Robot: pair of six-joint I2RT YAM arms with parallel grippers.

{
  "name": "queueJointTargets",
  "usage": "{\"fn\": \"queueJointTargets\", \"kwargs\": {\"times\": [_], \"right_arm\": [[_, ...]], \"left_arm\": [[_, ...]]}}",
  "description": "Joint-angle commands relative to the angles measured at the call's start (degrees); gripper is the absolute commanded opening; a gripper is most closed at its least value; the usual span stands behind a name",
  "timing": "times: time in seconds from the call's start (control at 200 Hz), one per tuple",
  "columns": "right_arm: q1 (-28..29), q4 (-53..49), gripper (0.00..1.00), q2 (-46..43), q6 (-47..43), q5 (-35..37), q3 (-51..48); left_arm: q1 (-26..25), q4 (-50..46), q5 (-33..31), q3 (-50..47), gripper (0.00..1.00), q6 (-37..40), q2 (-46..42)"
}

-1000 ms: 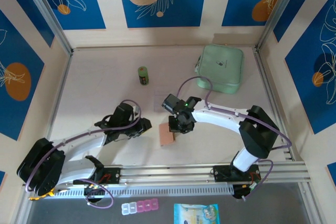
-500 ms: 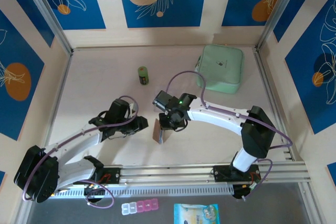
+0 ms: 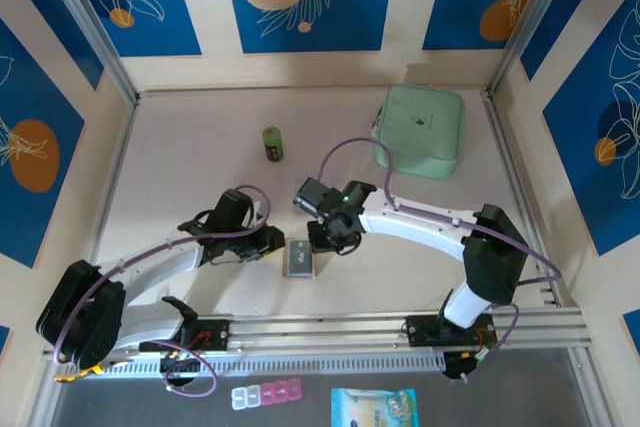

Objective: Take the credit cards out of the card holder

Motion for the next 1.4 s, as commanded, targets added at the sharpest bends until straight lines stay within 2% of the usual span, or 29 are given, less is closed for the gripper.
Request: {"fn": "queueJointTargets", "kwargs": {"times": [0.0, 0.33, 0.65, 1.125, 1.245, 1.395], "right_arm": [[-0.86, -3.78, 0.10, -1.76, -0.32, 1.97, -2.87], [-3.22, -4.15, 0.11, 1.17, -0.28, 4.71, -7.22], [-3.04, -3.30, 0.14, 6.77, -0.55, 6.40, -6.98], [-0.77, -7.83, 0.29, 14.19, 1.62, 11.61, -4.52], [-0.57, -9.40, 0.31, 12.85, 1.95, 11.95, -3.76], [-0.49, -10.87, 0.39, 8.66, 1.81, 11.72, -2.86]], "left_arm": [[-1.18, 2.94, 1.26, -1.16, 0.25, -0.44, 1.58], [-3.57, 8.28, 1.23, -2.83, 0.13, -2.50, 7.65], [-5.01, 9.46, -0.44, -4.02, 0.09, -3.52, 9.84], [-6.67, 8.67, -1.72, -5.71, 0.05, -4.68, 10.31], [-6.78, 8.20, -1.68, -5.51, 0.05, -4.93, 10.32], [-6.89, 7.80, -1.97, -5.42, 0.05, -4.95, 9.87]]}}
